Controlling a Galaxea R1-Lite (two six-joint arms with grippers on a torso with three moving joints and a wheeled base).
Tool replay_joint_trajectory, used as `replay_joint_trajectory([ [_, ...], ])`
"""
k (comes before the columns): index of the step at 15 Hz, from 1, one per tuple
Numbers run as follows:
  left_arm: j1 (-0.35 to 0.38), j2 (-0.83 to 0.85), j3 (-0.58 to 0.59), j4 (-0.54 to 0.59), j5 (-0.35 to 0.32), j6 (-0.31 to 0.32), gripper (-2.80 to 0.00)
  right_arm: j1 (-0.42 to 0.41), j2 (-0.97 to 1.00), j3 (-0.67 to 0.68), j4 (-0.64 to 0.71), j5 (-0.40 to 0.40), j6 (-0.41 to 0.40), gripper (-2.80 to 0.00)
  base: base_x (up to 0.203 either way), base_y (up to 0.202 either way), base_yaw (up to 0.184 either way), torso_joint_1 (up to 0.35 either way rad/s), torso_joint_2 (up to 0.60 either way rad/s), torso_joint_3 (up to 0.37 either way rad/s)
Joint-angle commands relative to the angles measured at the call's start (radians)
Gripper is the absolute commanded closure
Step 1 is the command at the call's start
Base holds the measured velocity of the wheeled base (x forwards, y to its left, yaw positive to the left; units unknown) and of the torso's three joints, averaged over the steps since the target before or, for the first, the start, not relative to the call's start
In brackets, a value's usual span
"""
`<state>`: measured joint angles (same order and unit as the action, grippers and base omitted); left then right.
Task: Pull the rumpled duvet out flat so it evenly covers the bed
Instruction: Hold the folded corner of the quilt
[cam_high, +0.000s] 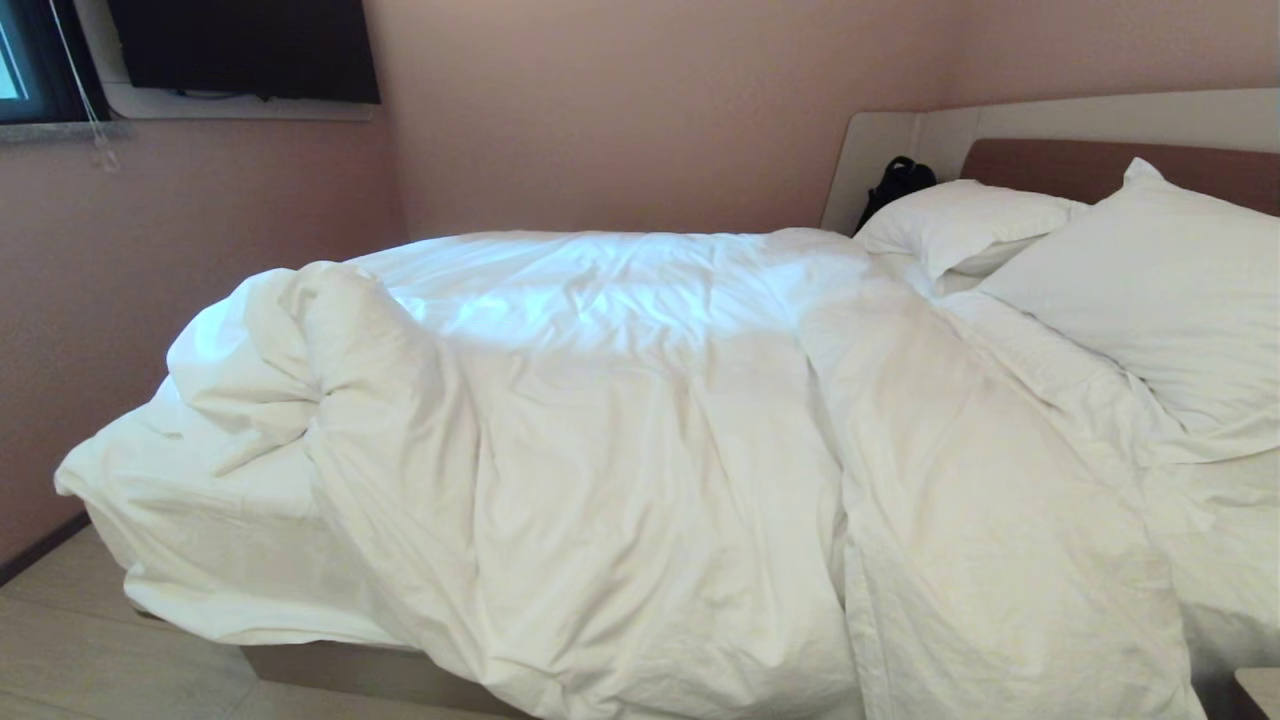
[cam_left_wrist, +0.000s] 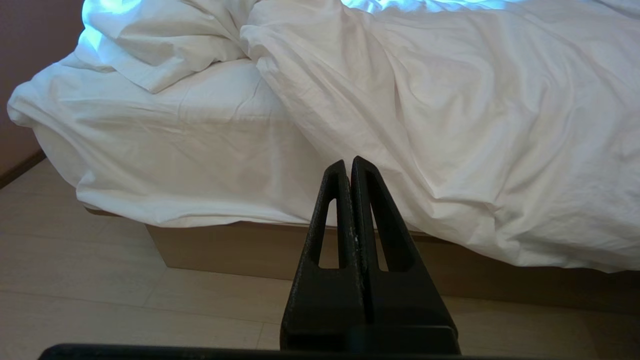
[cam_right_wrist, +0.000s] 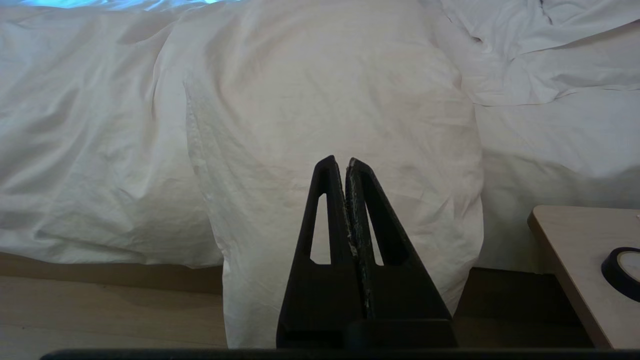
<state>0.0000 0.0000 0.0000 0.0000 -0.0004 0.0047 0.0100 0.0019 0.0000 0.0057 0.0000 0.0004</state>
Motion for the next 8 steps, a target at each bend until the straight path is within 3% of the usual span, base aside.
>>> replay_joint_trajectory([
  [1,0.0,0.0,0.0,0.0,0.0,0.0,0.0,0.001,0.0,0.0,0.0,0.0,0.0,0.0,0.0,0.0,0.0,0.0,0.0,0.0],
  [8,0.0,0.0,0.0,0.0,0.0,0.0,0.0,0.001,0.0,0.0,0.0,0.0,0.0,0.0,0.0,0.0,0.0,0.0,0.0,0.0],
])
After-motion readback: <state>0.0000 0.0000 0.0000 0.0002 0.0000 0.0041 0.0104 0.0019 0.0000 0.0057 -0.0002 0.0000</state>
